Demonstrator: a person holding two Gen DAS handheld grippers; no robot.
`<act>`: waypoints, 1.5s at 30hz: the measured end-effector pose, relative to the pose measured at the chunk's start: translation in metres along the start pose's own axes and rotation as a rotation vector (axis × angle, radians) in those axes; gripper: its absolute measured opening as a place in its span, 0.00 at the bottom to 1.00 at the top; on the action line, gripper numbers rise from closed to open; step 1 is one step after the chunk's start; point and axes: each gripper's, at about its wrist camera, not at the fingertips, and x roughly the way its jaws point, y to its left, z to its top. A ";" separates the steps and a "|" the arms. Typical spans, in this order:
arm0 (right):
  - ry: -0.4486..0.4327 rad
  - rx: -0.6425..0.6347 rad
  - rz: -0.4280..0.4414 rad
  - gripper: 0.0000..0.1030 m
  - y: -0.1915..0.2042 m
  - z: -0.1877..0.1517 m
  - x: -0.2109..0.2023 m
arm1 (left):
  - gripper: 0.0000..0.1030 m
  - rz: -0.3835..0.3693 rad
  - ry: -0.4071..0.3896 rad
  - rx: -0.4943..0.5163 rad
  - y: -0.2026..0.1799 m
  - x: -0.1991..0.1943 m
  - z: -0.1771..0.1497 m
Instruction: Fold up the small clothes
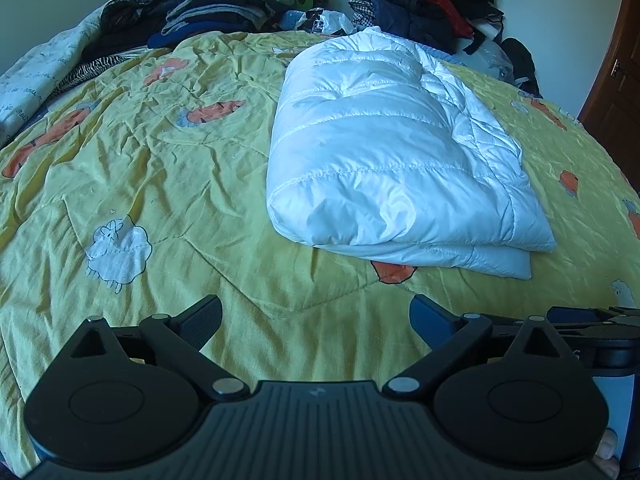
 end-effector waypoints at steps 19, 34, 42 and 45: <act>-0.001 -0.008 0.001 0.99 0.002 0.001 -0.002 | 0.98 -0.002 -0.009 -0.001 -0.001 -0.002 0.001; 0.008 -0.007 0.004 1.00 0.003 -0.003 -0.001 | 0.98 -0.003 -0.005 -0.009 0.000 -0.002 -0.001; 0.010 -0.007 0.006 1.00 0.003 -0.003 -0.001 | 0.98 -0.004 -0.002 -0.007 0.001 -0.002 -0.002; 0.010 -0.007 0.005 1.00 0.004 -0.003 -0.001 | 0.98 -0.004 -0.001 -0.007 0.001 -0.002 -0.002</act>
